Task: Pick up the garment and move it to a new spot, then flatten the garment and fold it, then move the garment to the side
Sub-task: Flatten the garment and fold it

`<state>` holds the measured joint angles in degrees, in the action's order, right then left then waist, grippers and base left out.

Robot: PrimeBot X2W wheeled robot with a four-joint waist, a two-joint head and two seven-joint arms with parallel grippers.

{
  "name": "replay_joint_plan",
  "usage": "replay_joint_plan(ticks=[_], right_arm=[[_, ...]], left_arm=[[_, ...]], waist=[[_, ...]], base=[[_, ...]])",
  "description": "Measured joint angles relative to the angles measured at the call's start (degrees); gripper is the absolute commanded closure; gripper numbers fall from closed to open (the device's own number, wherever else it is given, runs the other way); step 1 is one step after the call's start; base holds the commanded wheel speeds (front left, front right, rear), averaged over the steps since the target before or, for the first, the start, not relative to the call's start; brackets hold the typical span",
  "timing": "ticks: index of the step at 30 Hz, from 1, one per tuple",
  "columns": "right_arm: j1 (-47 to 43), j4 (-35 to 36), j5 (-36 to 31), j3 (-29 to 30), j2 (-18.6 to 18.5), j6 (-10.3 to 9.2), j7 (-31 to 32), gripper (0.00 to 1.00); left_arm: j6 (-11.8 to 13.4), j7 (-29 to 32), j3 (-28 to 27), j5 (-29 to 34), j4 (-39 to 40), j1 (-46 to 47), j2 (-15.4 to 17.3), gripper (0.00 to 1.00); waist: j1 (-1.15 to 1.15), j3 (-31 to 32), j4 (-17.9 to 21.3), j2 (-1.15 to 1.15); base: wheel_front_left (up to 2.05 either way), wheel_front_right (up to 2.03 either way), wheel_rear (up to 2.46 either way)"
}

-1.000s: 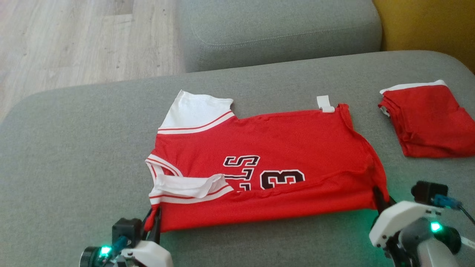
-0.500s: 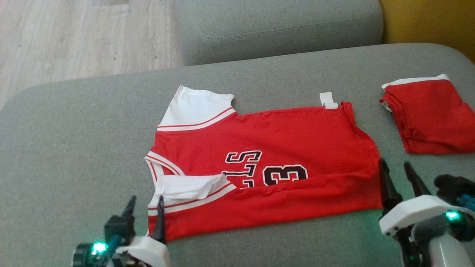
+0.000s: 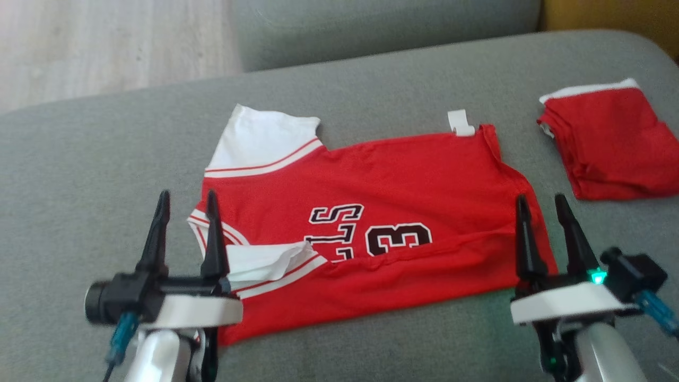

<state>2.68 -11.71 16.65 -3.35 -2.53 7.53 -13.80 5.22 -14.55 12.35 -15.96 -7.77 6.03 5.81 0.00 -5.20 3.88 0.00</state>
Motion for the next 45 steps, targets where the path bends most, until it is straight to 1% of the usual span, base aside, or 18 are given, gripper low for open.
replay_joint_plan(ticks=[4, 6, 10, 11, 12, 13, 15, 18, 22, 25, 30, 35, 39, 41, 42, 43, 44, 45], right_arm=[[3.1, -0.1, 0.0, -1.2, 0.0, 0.0, -0.4, 0.0], [4.5, 0.0, 0.6, -1.7, 0.0, 0.0, -0.5, 0.0], [6.2, 0.8, 2.1, -2.5, 0.0, 0.0, -0.6, 0.0], [6.5, 1.3, 2.4, -2.7, 0.0, 0.0, -0.6, 0.0], [6.5, 1.3, 2.4, -2.7, 0.0, 0.0, -0.6, 0.0], [6.9, 1.7, 2.7, -2.9, 0.0, 0.0, -0.6, 0.0], [7.6, 2.3, 3.6, -3.1, 0.0, 0.0, -0.6, 0.0], [8.5, 2.7, 4.1, -4.2, -0.1, 0.0, -0.6, 0.0], [9.9, 3.7, 5.2, -5.9, -0.1, 0.0, -0.6, 0.0], [10.8, 4.2, 6.1, -6.9, -0.1, 0.0, -0.6, 0.0], [11.0, 4.9, 7.0, -8.4, -0.1, 0.0, -0.6, 0.0], [11.0, 5.1, 7.1, -8.9, -0.1, 0.0, -0.6, 0.0], [11.1, 5.4, 7.1, -8.9, -0.1, 0.0, -0.6, 0.0], [11.2, 5.4, 7.2, -8.7, -0.1, 0.0, -0.6, 0.0], [11.3, 5.5, 7.2, -8.4, -0.1, 0.0, -0.6, 0.0], [11.4, 5.5, 7.2, -8.2, -0.1, 0.0, -0.6, 0.0], [11.5, 5.5, 7.2, -7.9, -0.1, 0.0, -0.6, 0.0], [11.5, 5.5, 7.2, -7.7, -0.1, 0.0, -0.6, 0.0]], left_arm=[[-4.3, -0.1, 0.2, 2.0, -3.3, 5.0, 0.9, 0.0], [-6.7, 0.4, 0.6, 2.6, -6.8, 9.8, 2.8, 0.0], [-10.6, 5.7, 1.4, 3.1, -12.4, 22.6, 7.6, 0.0], [-11.2, 7.3, 1.9, 3.1, -13.8, 25.8, 8.9, 0.0], [-11.2, 7.3, 1.9, 3.1, -13.8, 25.8, 8.9, 0.0], [-11.7, 8.9, 2.6, 3.1, -15.3, 28.8, 10.1, 0.0], [-12.3, 13.2, 4.1, 2.5, -19.3, 34.3, 12.2, 0.0], [-12.4, 18.9, 7.7, 0.9, -24.9, 39.5, 15.3, 0.0], [-12.8, 26.2, 13.0, -4.7, -31.1, 43.5, 18.8, 0.0], [-12.8, 29.5, 15.9, -7.9, -34.9, 45.3, 20.9, 0.0], [-12.8, 29.5, 19.5, -10.0, -39.1, 48.3, 23.5, 0.0], [-12.8, 29.0, 23.2, -13.0, -42.4, 50.4, 24.1, 0.0], [-12.8, 28.9, 25.0, -14.5, -44.1, 52.4, 24.4, 0.0], [-12.8, 30.0, 25.9, -16.4, -44.6, 52.9, 24.3, 0.0], [-12.8, 30.5, 26.4, -17.6, -44.6, 52.9, 24.3, 0.35], [-12.8, 30.9, 26.8, -18.8, -44.5, 53.0, 24.1, 0.86], [-12.8, 31.3, 27.2, -20.0, -44.3, 53.0, 24.0, 1.0], [-12.8, 31.3, 27.9, -21.0, -44.0, 53.0, 23.9, 1.0]], waist=[[0.0, -2.1, 1.3, 0.0], [0.01, -3.2, 2.2, 0.0], [0.01, -5.9, 4.1, 0.0], [0.01, -6.6, 4.6, 0.0], [0.01, -6.6, 4.6, 0.0], [0.01, -7.3, 5.1, 0.0], [0.01, -8.7, 6.1, 0.0], [0.01, -10.7, 7.8, 0.0], [0.01, -13.3, 10.0, 0.0], [0.01, -15.0, 11.4, 0.0], [0.01, -17.7, 13.5, 0.0], [0.0, -19.6, 15.1, 0.0], [0.0, -20.2, 15.5, 0.0], [0.0, -20.3, 15.5, 0.0], [0.0, -20.3, 15.4, 0.0], [0.0, -20.3, 15.2, 0.0], [0.0, -20.3, 15.1, 0.0], [0.0, -20.2, 14.9, 0.0]], base=[[0.0, 0.0, 0.0], [0.0, 0.0, 0.0], [0.0, 0.0, 0.0], [0.0, 0.0, 0.0], [0.0, 0.0, 0.0], [0.0, 0.0, 0.0], [0.0, 0.0, 0.0], [0.0, 0.0, 0.0], [0.0, 0.0, 0.0], [0.0, 0.0, 0.0], [0.0, 0.0, 0.0], [0.0, 0.0, 0.0], [0.0, 0.0, 0.0], [0.0, 0.0, 0.0], [0.0, 0.0, 0.0], [0.0, 0.0, 0.0], [0.0, 0.0, 0.0], [0.0, 0.0, 0.0]])
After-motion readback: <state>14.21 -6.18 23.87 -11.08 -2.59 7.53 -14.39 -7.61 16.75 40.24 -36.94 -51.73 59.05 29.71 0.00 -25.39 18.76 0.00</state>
